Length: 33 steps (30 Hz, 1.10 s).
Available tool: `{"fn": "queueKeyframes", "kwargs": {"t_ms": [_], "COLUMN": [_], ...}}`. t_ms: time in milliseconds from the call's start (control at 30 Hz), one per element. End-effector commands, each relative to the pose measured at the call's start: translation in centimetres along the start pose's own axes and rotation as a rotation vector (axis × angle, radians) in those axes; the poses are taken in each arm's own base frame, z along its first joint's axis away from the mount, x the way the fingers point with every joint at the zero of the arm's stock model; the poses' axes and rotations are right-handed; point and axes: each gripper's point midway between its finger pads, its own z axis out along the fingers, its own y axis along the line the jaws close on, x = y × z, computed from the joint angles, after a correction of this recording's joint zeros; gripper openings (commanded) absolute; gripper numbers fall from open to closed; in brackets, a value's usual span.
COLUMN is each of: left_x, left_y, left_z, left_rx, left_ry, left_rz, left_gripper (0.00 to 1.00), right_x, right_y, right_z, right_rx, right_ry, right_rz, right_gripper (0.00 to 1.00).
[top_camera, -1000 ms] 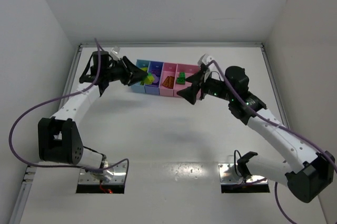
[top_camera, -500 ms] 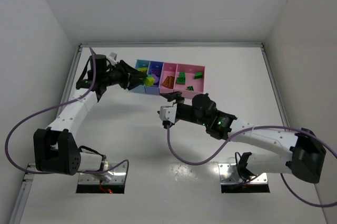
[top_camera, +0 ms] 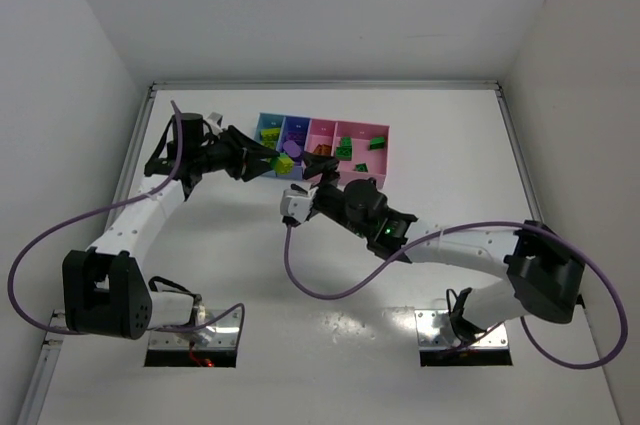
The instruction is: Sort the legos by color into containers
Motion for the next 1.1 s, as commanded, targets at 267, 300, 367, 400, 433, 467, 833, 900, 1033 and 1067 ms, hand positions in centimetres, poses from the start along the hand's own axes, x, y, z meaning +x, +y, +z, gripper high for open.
{"fn": "queueKeyframes", "kwargs": {"t_ms": [267,300,367,400,433,467,833,900,1033,1067], "left_x": [0.4,0.4,0.6,0.6,0.6,0.9,1.7,1.7,1.6,1.5], "left_y": [-1.7,-1.8,-1.8,-1.8,-1.8,-1.9,-1.8,-1.8,-2.0,-2.2], "left_z": [-1.2,-1.2,-1.2,-1.2,-1.2,-1.1,-0.7,-0.7,-0.7,-0.7], "left_rx": [0.053,0.052,0.056,0.056,0.056,0.055,0.05,0.05,0.057,0.064], "left_ry": [0.011,0.011,0.021,0.021,0.021,0.03,0.059,0.059,0.057,0.055], "left_rz": [0.0,-0.009,-0.009,-0.009,-0.009,-0.005,-0.013,-0.013,-0.016,-0.008], "left_gripper": [0.0,0.0,0.0,0.0,0.0,0.0,0.0,0.0,0.0,0.0], "right_x": [-2.2,-2.3,-2.2,-1.9,-2.2,-1.9,-1.1,-1.1,-1.0,-1.0], "right_y": [-2.5,-2.5,-2.0,-1.6,-2.0,-1.5,-1.5,-1.5,-2.1,-2.1], "right_z": [2.1,2.4,2.6,2.7,2.8,3.0,4.4,4.4,4.5,4.5], "right_rx": [0.082,0.082,0.069,0.06,0.068,0.058,0.065,0.065,0.077,0.077], "right_ry": [-0.056,-0.056,-0.058,-0.052,-0.057,-0.051,-0.022,-0.022,-0.019,-0.019], "right_rz": [0.007,0.007,0.016,0.015,0.016,0.015,0.014,0.014,0.015,0.015], "right_gripper": [0.78,0.77,0.75,0.75,0.75,0.75,0.59,0.47,0.23,0.17]}}
